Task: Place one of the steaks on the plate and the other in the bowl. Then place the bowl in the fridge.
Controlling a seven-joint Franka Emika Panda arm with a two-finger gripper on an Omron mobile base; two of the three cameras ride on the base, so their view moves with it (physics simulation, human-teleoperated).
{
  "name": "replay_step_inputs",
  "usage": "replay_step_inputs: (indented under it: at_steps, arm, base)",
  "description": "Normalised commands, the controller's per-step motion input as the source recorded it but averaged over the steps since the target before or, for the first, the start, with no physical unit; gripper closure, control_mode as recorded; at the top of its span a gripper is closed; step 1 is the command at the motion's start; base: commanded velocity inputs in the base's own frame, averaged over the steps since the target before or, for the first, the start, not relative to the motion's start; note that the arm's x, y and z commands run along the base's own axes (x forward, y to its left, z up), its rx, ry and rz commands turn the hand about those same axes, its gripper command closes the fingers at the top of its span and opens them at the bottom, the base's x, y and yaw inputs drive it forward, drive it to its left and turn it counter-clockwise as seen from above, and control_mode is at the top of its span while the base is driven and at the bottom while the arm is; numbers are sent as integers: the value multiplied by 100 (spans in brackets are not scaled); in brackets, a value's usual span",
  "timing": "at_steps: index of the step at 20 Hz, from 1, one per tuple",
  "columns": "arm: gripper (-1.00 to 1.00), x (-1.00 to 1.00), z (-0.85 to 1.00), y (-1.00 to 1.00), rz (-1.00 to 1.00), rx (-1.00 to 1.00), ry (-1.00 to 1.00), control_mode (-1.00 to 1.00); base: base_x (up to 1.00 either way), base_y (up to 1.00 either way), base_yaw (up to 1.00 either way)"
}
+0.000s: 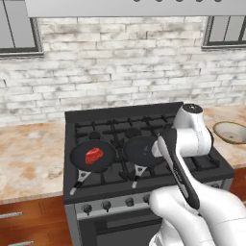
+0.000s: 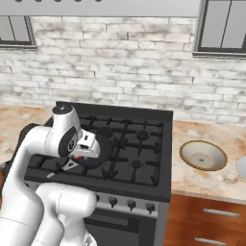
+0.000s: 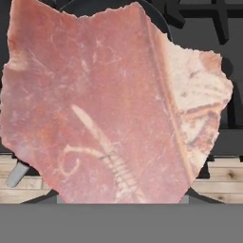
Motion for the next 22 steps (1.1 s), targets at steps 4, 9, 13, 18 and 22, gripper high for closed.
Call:
replay_step_inputs:
  at_steps: [4,9,13,18,22]
  arm:
    - [100,0,0,0,0,0,0,-100]
    - [100,0,-3,-1,0,0,0,100]
    - [100,0,0,0,0,0,0,100]
    - [100,0,0,0,0,0,0,100]
    - [100,0,0,0,0,0,0,100]
  base:
    - [0,0,0]
    - [0,-15,0]
    - [0,-74,0]
    - [0,-100,0]
    - [0,-100,-1]
